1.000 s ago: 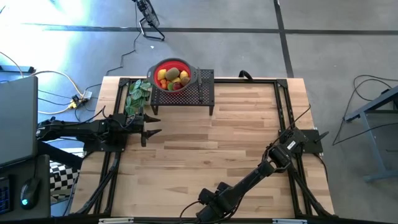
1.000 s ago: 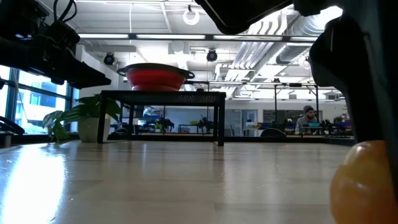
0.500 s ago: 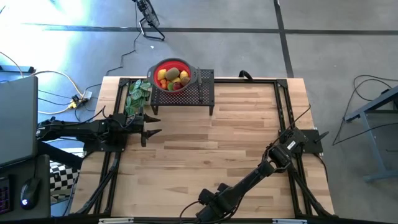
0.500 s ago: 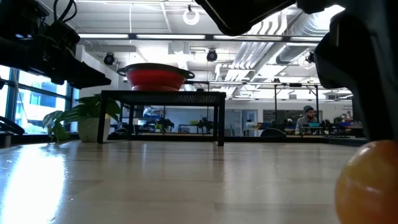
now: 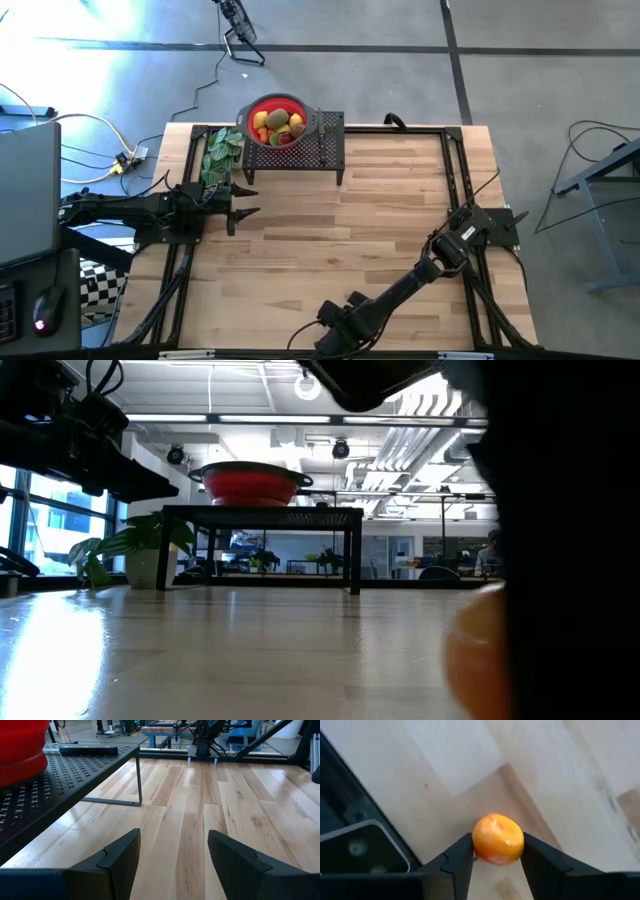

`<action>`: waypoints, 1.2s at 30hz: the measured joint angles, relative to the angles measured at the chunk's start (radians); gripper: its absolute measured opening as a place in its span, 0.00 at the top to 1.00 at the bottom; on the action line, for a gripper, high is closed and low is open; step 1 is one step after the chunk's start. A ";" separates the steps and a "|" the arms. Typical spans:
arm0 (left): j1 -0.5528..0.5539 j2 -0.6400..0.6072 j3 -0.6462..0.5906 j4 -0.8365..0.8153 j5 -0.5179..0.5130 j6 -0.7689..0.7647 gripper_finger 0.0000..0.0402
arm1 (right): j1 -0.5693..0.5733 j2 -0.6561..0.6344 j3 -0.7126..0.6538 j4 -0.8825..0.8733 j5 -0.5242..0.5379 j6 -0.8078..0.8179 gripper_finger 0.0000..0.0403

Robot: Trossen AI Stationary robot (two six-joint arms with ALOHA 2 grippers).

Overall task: Pick & Place Fruit
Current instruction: Put the orange pear into the red strainer bowl on the shelf

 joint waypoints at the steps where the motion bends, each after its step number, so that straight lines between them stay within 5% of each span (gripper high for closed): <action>1: 0.000 0.000 0.000 0.000 0.000 0.000 0.43 | -0.005 0.000 0.000 0.000 0.008 0.000 0.62; 22: 0.000 0.000 0.000 -0.015 0.000 0.000 0.43 | -0.062 0.000 0.000 -0.008 0.000 -0.025 0.37; 36: 0.000 0.000 0.000 -0.016 0.000 0.000 0.43 | -0.136 -0.029 0.000 -0.169 0.061 -0.090 0.39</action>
